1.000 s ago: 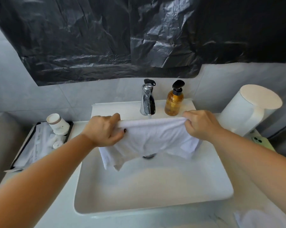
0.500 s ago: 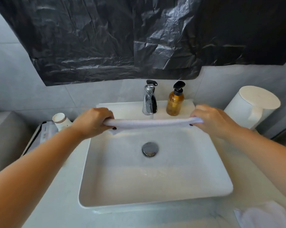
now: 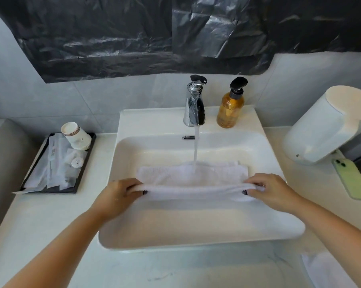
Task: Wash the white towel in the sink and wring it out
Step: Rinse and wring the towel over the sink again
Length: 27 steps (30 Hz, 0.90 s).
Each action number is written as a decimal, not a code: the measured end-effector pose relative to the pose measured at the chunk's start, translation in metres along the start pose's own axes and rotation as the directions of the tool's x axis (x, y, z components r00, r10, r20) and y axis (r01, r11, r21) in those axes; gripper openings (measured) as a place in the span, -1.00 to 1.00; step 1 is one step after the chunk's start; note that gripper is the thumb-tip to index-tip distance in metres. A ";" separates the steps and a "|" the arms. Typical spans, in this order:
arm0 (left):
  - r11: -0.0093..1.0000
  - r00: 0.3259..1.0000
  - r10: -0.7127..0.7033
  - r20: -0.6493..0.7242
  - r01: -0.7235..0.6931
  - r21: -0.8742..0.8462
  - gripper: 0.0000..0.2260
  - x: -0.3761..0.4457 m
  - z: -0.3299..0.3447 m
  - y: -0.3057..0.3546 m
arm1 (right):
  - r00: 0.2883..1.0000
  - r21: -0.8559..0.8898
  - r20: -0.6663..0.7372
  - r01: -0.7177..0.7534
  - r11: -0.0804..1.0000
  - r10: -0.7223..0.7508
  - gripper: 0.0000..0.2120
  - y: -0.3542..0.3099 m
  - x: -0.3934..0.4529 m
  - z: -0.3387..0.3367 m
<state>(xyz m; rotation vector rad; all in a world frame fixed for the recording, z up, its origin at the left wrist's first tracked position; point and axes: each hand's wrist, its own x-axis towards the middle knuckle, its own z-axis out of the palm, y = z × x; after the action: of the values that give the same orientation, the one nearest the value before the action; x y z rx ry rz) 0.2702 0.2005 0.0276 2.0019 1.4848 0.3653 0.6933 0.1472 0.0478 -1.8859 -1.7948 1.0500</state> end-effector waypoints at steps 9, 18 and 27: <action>0.930 0.982 0.179 0.064 -0.190 0.314 -0.32 0.065 0.052 0.028 | 0.947 -0.464 -0.173 0.163 0.871 -0.269 -0.50 -0.017 0.064 0.051; 0.680 0.982 0.023 0.189 -0.154 0.717 -0.39 0.068 0.103 0.064 | 0.962 -0.699 -0.059 0.151 0.699 -0.267 -0.11 -0.035 0.072 0.122; 0.982 0.978 -0.080 -0.194 0.044 -0.183 -0.75 0.067 0.073 0.087 | 0.965 -0.245 -0.261 -0.039 0.969 -0.027 -0.66 -0.083 0.079 0.087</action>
<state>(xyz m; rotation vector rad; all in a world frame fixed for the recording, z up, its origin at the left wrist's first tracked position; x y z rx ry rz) 0.3996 0.2249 0.0158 1.8155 1.5726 0.6664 0.5678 0.2144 0.0245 -2.0621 -1.8310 0.5612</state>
